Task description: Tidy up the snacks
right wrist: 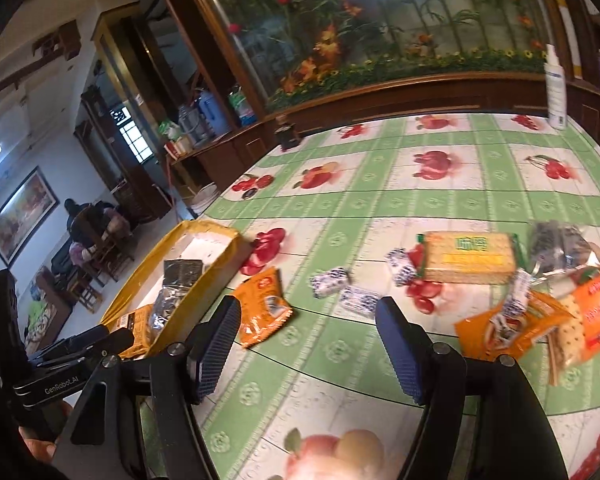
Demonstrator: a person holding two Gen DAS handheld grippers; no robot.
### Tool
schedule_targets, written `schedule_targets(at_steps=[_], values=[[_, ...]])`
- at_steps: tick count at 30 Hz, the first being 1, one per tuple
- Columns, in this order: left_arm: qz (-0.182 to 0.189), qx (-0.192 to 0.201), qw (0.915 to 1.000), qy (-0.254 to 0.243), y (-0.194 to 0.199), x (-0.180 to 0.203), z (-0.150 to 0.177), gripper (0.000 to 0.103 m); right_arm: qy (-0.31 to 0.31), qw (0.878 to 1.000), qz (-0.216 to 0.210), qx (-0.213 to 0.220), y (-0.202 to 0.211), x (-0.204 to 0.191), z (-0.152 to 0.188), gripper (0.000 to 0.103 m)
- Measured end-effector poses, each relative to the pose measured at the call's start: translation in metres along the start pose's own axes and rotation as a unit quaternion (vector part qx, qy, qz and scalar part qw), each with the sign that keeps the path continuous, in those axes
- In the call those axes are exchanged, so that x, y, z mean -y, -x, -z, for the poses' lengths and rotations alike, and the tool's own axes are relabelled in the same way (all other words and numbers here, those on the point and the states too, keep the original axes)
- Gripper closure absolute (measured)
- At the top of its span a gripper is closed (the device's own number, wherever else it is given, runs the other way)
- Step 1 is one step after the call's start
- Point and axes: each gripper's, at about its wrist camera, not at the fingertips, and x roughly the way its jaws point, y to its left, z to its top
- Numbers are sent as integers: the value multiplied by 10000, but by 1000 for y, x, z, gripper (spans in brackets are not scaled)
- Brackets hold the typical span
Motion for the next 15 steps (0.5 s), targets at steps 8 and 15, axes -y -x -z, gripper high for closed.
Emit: schedule_targets(at_steps=[8, 15], values=[[130, -57, 9997, -200, 0, 26, 7, 28, -40, 9997, 226, 131, 12, 13, 8, 30], [156, -72, 9995, -253, 3, 31, 11, 28, 11, 9985, 476, 261, 16, 10, 8, 30]])
